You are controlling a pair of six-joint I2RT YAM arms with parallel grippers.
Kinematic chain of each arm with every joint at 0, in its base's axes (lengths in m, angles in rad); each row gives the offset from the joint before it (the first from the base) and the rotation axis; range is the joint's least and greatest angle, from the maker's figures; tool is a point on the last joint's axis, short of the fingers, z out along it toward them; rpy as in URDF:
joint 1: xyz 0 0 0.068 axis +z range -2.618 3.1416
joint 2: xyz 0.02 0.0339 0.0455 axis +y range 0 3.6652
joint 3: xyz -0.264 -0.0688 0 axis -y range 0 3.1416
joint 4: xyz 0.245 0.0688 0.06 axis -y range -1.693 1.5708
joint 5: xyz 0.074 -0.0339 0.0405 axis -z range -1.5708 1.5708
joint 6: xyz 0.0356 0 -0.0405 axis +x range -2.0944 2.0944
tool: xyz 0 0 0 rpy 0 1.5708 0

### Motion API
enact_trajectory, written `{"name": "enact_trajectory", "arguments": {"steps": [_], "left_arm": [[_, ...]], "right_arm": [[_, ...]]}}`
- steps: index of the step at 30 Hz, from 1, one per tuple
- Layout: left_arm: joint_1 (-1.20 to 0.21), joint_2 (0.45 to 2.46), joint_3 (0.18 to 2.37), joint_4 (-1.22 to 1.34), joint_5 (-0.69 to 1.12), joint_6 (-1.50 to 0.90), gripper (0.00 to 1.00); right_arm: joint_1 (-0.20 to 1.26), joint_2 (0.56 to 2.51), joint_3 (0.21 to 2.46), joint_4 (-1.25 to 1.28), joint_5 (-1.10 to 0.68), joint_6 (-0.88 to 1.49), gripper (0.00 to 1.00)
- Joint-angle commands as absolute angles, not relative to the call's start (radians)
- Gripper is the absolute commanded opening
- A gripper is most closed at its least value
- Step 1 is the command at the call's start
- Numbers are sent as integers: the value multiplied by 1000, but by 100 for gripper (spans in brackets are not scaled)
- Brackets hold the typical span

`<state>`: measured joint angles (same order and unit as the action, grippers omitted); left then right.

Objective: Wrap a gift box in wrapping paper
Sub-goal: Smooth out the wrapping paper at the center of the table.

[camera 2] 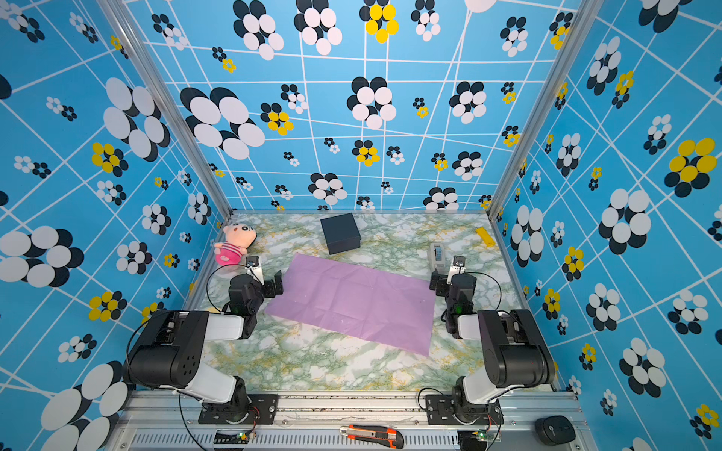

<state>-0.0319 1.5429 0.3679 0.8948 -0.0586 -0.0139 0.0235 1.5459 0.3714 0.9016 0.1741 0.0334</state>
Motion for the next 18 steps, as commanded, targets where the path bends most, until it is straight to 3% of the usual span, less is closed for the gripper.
{"name": "enact_trajectory", "arguments": {"steps": [1,15,18], "left_arm": [[-26,1543,387,897,-41,-9,99],[-25,1543,387,899,-39,-9,99],[-30,1499,420,806,-12,10,100]], "right_arm": [[18,1548,384,910,185,38,99],[18,1547,384,913,185,39,99],[18,1468,429,773,185,40,99]]}}
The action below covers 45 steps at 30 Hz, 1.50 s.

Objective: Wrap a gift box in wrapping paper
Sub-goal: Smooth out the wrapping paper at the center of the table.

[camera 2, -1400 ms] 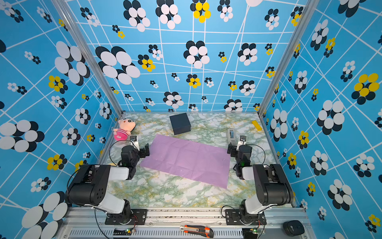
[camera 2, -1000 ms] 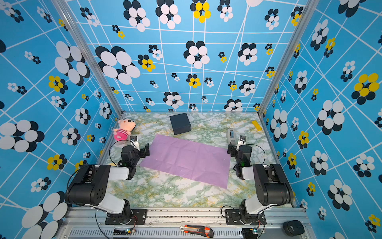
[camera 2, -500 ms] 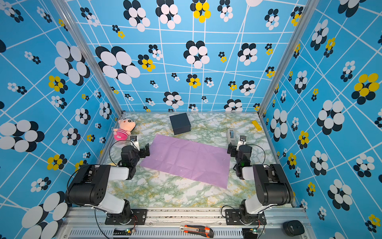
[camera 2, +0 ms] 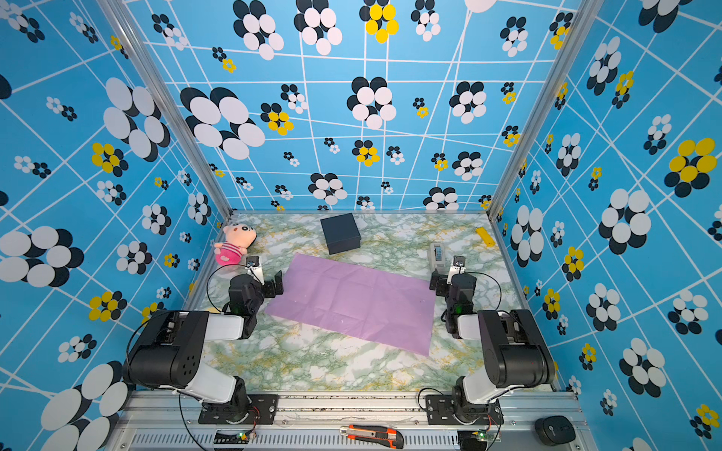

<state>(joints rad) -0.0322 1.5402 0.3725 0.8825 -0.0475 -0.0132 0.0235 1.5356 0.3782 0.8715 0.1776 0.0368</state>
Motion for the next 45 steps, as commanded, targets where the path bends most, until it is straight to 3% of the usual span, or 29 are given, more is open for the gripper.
{"name": "enact_trajectory", "arguments": {"steps": [1,7,13,17,25,45], "left_arm": [[-39,1456,461,696,-6,23,100],[-71,1382,805,169,36,1,99],[-77,1529,1145,-199,105,-114,98],[-77,1574,1209,-260,140,-189,98],[-70,1603,1183,-254,187,-230,98],[-52,1779,1312,-261,267,-271,96]], "right_arm": [[18,1413,473,643,155,31,99],[70,1237,835,-110,156,183,99],[319,1389,1136,-469,80,264,99],[460,1570,1244,-403,-18,339,97],[573,1881,1335,-155,-136,498,88],[569,2209,1556,-30,-129,463,86]]}}
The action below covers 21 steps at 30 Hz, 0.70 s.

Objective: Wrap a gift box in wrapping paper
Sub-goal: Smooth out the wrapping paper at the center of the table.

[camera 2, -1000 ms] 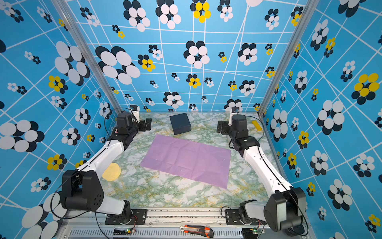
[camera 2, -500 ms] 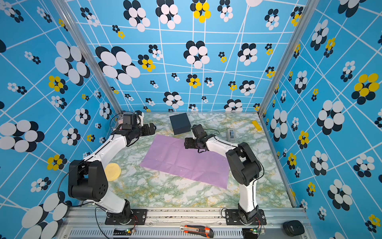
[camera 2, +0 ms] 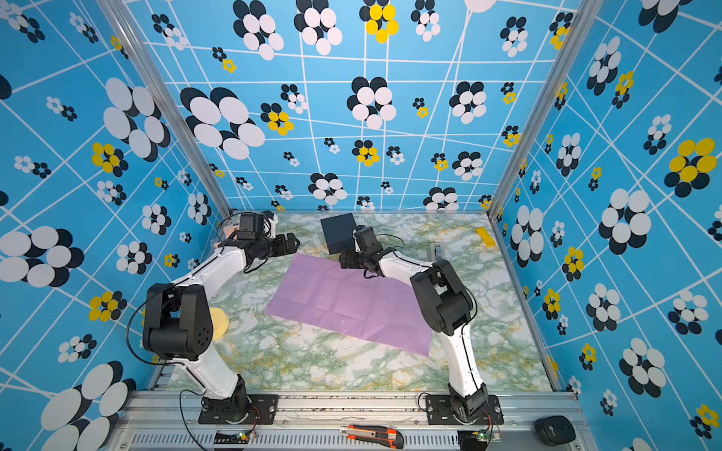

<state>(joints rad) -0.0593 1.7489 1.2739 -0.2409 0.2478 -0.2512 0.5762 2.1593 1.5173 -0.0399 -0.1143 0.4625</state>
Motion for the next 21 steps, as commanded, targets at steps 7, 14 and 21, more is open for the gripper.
{"name": "enact_trajectory", "arguments": {"steps": [7,14,21], "left_arm": [[-58,1826,1358,-277,261,-275,96],[-72,1878,1421,-302,255,-257,96],[-100,1921,1450,-305,258,-254,95]], "right_arm": [[569,2284,1646,-46,-170,466,85],[589,2294,1617,-55,-305,405,82],[633,2256,1518,-28,-413,356,81]]}}
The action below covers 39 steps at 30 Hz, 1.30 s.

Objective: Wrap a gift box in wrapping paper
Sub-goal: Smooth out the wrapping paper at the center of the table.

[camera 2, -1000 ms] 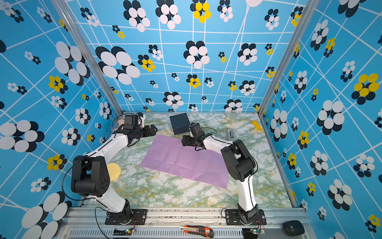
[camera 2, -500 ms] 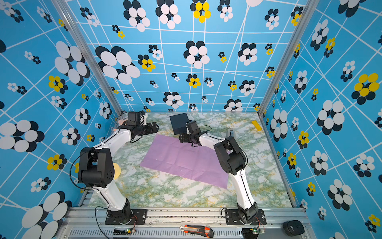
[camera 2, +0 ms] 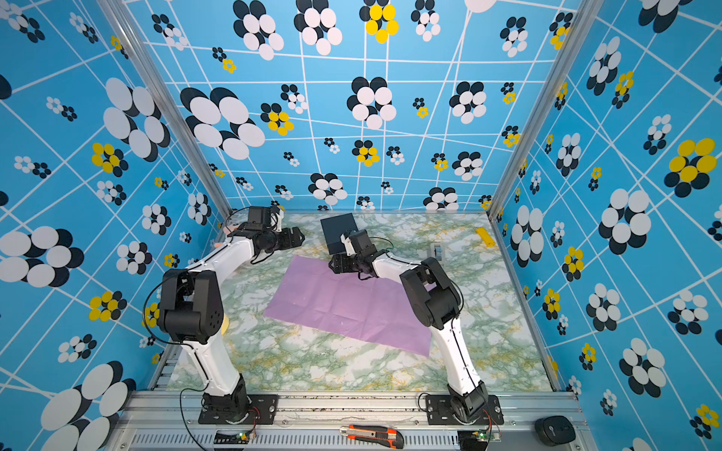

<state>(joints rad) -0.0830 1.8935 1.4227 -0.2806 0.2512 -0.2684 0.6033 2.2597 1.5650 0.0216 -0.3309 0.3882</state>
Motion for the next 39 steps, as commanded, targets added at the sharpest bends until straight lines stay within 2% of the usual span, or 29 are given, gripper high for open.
{"name": "enact_trajectory", "arguments": {"steps": [1,5,10,18,27,31,35,39], "left_arm": [[-106,1925,1450,-304,260,-254,95],[-133,1958,1458,-301,273,-267,94],[-148,2031,1526,-375,316,-314,86],[-172,1984,1365,-364,301,-355,86],[-169,1914,1225,-333,245,-356,86],[-165,1894,1199,-336,250,-360,86],[-159,1855,1152,-345,235,-360,86],[-154,1782,1102,-354,224,-359,86]], "right_arm": [[641,2256,1516,-34,-424,344,81],[656,2203,1480,-6,-421,349,81],[622,1976,1364,37,-306,399,86],[400,1621,962,-10,-199,623,86],[195,1313,729,-339,-86,698,88],[179,1246,673,-467,-40,714,89],[177,1229,650,-467,-87,696,88],[280,1175,712,-525,-76,630,86]]}}
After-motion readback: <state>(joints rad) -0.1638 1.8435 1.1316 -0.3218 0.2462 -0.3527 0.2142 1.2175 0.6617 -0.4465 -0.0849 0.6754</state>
